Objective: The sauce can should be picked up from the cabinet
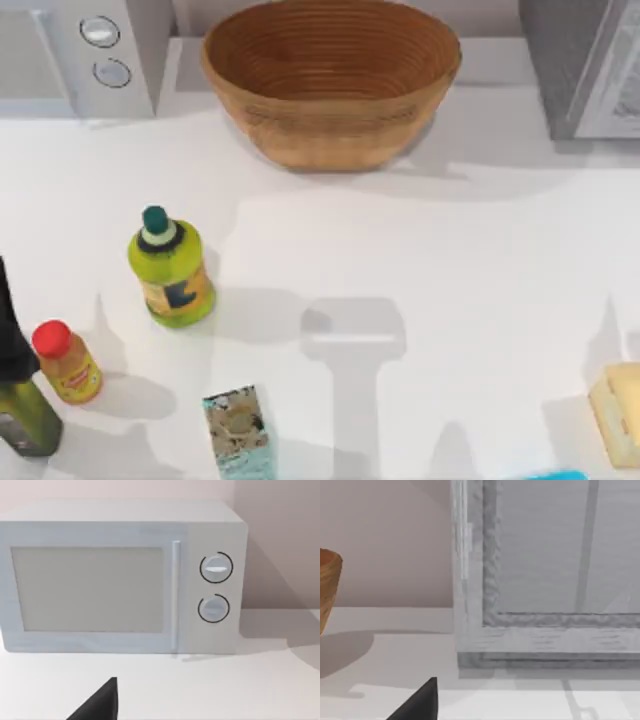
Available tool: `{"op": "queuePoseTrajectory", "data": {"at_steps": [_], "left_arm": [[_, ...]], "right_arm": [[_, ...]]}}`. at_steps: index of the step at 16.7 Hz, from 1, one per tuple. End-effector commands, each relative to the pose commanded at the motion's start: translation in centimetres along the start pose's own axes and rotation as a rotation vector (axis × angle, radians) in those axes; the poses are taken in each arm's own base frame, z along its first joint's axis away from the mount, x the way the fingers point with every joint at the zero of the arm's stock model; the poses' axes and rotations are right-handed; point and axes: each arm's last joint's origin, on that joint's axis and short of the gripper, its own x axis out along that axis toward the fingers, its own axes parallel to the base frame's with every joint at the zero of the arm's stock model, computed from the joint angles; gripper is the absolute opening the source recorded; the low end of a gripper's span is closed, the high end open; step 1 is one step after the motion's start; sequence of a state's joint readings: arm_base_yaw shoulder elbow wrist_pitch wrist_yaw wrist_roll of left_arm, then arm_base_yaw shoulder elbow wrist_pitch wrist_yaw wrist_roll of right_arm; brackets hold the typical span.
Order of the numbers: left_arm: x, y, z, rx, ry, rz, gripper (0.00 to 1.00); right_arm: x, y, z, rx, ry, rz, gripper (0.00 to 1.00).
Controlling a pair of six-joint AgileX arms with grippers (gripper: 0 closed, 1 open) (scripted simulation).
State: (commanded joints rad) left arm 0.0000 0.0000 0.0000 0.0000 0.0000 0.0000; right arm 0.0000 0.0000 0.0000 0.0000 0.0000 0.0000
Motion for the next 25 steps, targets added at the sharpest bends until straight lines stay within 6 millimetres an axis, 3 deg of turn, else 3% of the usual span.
{"op": "queuePoseTrajectory", "data": {"at_steps": [3,6,11,15,20,25], "left_arm": [[0.0,0.0,0.0,0.0,0.0,0.0,1.0],[0.0,0.0,0.0,0.0,0.0,0.0,1.0],[0.0,0.0,0.0,0.0,0.0,0.0,1.0],[0.0,0.0,0.0,0.0,0.0,0.0,1.0],[0.0,0.0,0.0,0.0,0.0,0.0,1.0],[0.0,0.0,0.0,0.0,0.0,0.0,1.0]], "right_arm": [[0.0,0.0,0.3,-0.001,-0.007,0.004,1.0],[-0.4,0.2,2.8,-0.006,-0.051,0.022,1.0],[-0.9,0.5,10.2,-0.015,-0.122,0.04,1.0],[-0.3,0.8,17.0,-0.012,-0.13,0.039,1.0],[3.0,1.5,24.7,0.0,-0.086,0.03,1.0],[8.3,2.8,30.3,0.005,-0.022,0.017,1.0]]}}
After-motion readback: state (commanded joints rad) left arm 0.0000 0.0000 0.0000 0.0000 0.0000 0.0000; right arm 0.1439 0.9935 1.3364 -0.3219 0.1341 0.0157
